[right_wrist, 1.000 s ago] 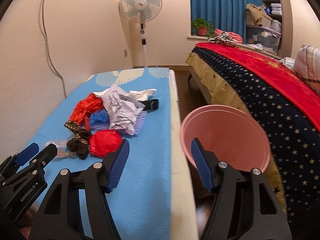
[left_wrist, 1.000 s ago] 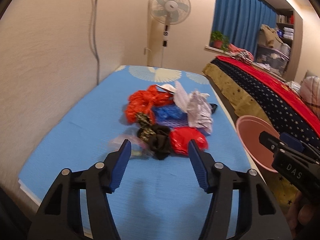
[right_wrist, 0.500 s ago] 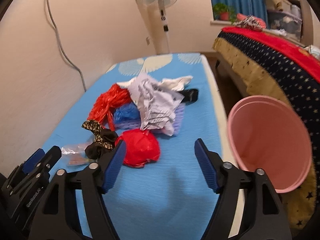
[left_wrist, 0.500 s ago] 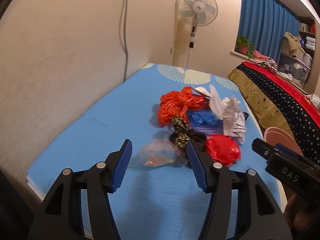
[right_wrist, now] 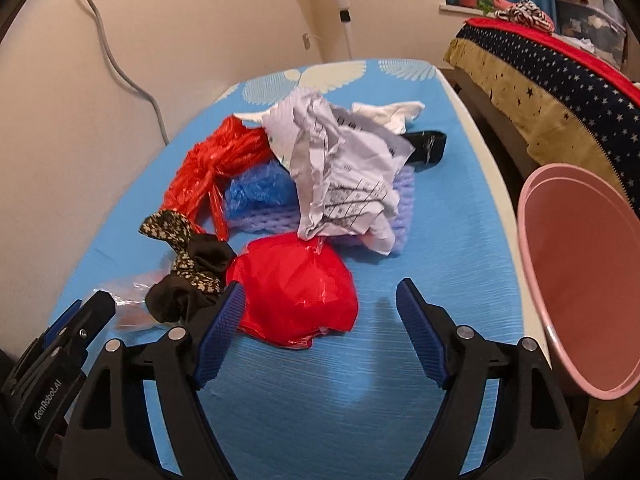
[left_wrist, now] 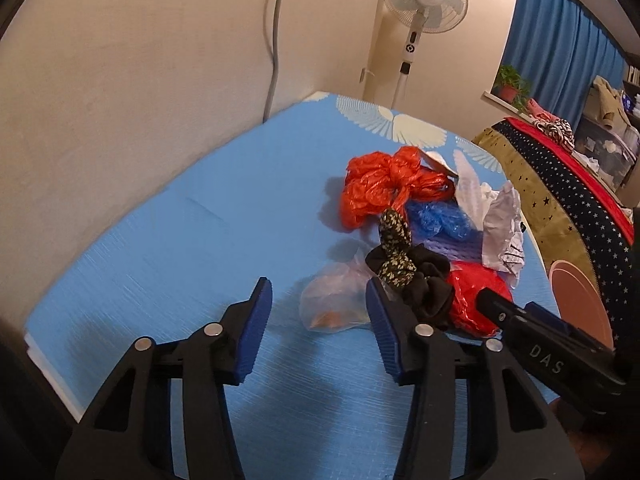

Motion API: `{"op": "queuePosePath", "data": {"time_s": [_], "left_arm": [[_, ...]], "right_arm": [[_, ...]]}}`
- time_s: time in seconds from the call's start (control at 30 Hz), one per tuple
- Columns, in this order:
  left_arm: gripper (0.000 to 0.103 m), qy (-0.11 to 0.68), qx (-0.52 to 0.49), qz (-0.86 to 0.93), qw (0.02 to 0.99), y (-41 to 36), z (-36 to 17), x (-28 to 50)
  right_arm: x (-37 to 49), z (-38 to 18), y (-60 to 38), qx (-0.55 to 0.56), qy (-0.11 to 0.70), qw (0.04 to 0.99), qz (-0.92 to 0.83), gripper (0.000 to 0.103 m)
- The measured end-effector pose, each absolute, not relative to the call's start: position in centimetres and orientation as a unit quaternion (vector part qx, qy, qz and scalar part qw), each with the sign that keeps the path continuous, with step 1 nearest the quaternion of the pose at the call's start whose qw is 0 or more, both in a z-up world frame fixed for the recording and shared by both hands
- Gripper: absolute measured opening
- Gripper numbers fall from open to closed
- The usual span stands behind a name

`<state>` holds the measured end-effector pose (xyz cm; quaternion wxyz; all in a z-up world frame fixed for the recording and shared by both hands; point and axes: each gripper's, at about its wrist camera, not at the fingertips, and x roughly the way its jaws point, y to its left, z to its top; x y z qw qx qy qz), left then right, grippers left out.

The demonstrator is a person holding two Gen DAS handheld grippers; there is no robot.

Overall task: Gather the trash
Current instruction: 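Reach the right tool to the red plastic bag and close on it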

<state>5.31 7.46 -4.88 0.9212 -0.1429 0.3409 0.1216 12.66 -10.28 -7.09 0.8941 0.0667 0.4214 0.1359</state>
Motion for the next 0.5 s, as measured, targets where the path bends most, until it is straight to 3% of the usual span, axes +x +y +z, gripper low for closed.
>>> {"op": "queuePosePath", "data": {"time_s": [0.13,0.23,0.27,0.5], "left_arm": [[0.036,0.360,-0.173,0.120,0.909,8.3,-6.0,5.8],[0.031,0.360,-0.182,0.115,0.908,8.5,-6.2,5.9],[0.028,0.359,-0.181,0.112,0.909,8.4,-6.1,6.0],[0.022,0.354,-0.168,0.107,0.914,8.0,-5.6,6.0]], "right_arm": [[12.9,-7.9,-10.4,0.076,0.435,0.887,0.138,0.076],[12.9,-7.9,-10.4,0.073,0.434,0.886,0.146,0.065],[12.7,-7.8,-10.3,0.071,0.433,0.886,0.150,0.056],[11.6,-6.9,-10.5,0.068,0.417,0.892,0.160,0.044]]}}
